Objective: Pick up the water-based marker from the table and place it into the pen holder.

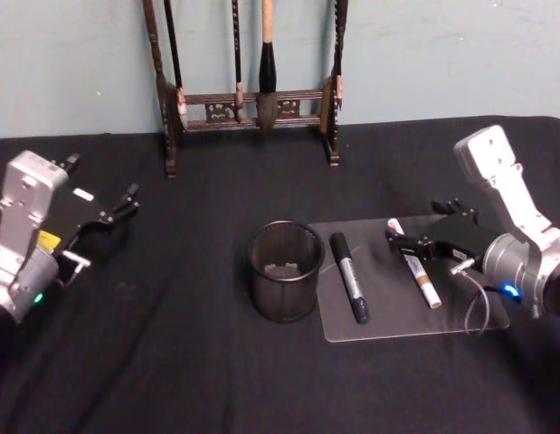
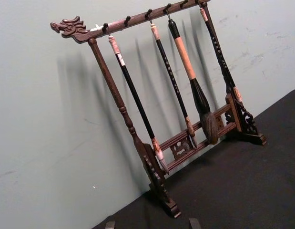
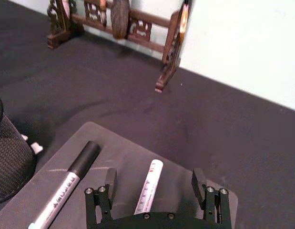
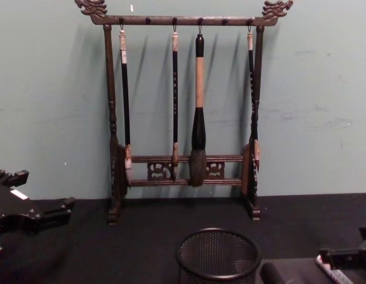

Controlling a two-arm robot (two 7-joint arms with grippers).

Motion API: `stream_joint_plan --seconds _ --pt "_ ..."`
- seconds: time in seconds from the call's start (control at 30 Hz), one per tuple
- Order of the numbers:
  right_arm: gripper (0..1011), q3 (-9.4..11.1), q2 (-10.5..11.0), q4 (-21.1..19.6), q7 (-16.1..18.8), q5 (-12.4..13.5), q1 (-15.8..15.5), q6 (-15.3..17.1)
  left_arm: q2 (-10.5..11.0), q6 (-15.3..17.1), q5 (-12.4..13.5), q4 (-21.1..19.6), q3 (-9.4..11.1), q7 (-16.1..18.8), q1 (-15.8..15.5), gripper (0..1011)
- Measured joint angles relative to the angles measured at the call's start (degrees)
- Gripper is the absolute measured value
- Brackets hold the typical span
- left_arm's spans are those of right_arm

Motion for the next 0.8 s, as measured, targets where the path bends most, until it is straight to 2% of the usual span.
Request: stream_joint_plan --seconds 0.17,0.8 --pt "1002 -0.1 -1.2 0.9 -0.1 -0.7 0.4 1.9 0.0 0.0 0.0 0.0 0.0 0.0 0.0 1001" --pt "1002 0.6 -3.6 3.1 0.6 -3.0 0.4 4.5 0.0 0.0 0.0 0.0 0.0 0.0 0.0 1001"
